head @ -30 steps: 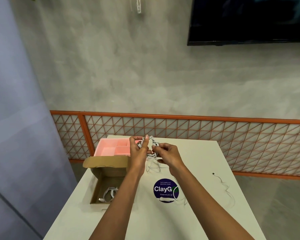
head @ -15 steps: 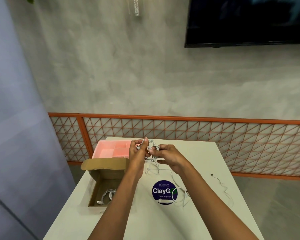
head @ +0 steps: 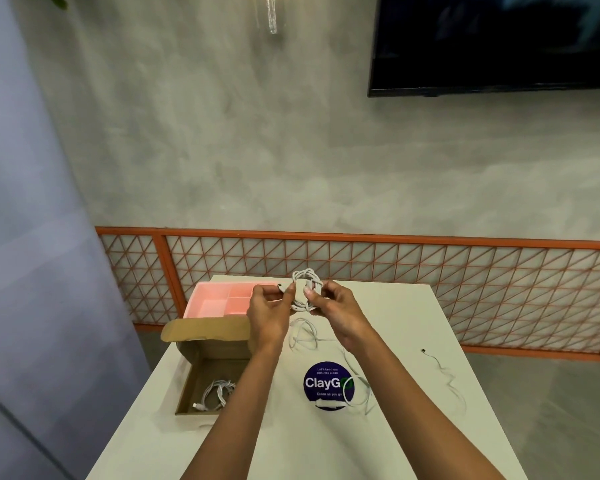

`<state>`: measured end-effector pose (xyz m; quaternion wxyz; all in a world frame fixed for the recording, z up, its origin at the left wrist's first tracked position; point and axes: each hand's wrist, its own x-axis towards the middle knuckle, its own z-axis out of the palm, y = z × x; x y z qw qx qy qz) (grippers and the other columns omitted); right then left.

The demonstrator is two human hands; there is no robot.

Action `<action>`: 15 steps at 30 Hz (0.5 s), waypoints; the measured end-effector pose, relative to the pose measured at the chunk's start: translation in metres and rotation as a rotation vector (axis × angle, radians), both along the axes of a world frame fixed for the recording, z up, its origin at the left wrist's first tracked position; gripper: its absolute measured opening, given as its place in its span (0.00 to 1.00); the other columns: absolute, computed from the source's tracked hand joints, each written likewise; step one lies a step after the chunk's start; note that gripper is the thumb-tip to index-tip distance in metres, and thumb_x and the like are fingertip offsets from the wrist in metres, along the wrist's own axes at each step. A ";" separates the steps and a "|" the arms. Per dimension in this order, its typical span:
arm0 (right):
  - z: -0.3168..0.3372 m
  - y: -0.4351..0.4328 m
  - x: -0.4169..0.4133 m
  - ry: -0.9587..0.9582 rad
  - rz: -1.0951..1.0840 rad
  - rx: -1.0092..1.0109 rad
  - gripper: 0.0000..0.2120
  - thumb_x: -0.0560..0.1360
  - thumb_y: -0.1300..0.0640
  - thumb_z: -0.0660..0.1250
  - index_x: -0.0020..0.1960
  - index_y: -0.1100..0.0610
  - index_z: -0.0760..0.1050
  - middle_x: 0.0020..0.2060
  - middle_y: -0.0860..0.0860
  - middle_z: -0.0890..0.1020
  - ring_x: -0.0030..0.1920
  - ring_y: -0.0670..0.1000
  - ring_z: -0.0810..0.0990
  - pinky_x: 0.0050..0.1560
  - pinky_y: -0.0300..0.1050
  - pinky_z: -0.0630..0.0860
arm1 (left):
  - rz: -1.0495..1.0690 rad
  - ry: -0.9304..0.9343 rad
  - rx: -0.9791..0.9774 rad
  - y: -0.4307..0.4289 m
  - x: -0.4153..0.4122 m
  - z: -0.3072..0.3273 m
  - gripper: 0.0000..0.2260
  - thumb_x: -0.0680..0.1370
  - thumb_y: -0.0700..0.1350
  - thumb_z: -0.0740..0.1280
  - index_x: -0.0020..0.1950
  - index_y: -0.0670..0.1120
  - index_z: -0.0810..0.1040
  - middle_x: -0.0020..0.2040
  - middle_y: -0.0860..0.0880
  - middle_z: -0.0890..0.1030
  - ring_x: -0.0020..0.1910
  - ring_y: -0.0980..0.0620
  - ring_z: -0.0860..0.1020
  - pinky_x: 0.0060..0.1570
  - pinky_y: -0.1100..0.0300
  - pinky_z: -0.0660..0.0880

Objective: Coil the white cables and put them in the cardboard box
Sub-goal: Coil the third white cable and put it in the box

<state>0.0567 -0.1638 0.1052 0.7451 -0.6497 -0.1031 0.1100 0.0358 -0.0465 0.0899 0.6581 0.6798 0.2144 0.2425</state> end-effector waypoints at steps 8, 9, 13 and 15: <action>-0.003 0.000 0.000 0.064 0.039 0.058 0.11 0.76 0.58 0.67 0.57 0.62 0.77 0.48 0.55 0.81 0.46 0.48 0.81 0.49 0.40 0.76 | -0.019 -0.057 -0.344 0.002 0.003 0.003 0.09 0.74 0.36 0.71 0.43 0.42 0.70 0.46 0.39 0.79 0.44 0.42 0.81 0.35 0.60 0.81; -0.002 -0.002 0.000 0.087 0.076 0.079 0.11 0.76 0.58 0.67 0.56 0.61 0.78 0.47 0.54 0.82 0.47 0.48 0.80 0.51 0.41 0.75 | -0.026 -0.053 -0.410 0.002 0.002 0.006 0.09 0.74 0.35 0.70 0.43 0.42 0.70 0.45 0.39 0.79 0.42 0.43 0.81 0.32 0.62 0.80; -0.001 -0.006 0.001 0.134 0.171 0.152 0.08 0.76 0.57 0.66 0.53 0.58 0.80 0.46 0.51 0.83 0.49 0.47 0.79 0.57 0.43 0.71 | -0.099 -0.026 -0.640 0.005 0.003 0.014 0.03 0.76 0.32 0.66 0.48 0.35 0.73 0.40 0.41 0.80 0.29 0.52 0.82 0.27 0.64 0.78; -0.002 -0.006 0.000 0.162 0.193 0.211 0.07 0.76 0.56 0.65 0.50 0.56 0.80 0.44 0.48 0.84 0.48 0.46 0.79 0.56 0.42 0.70 | -0.163 -0.004 -0.741 0.007 0.004 0.014 0.01 0.77 0.31 0.63 0.46 0.33 0.75 0.36 0.41 0.82 0.29 0.51 0.82 0.27 0.63 0.79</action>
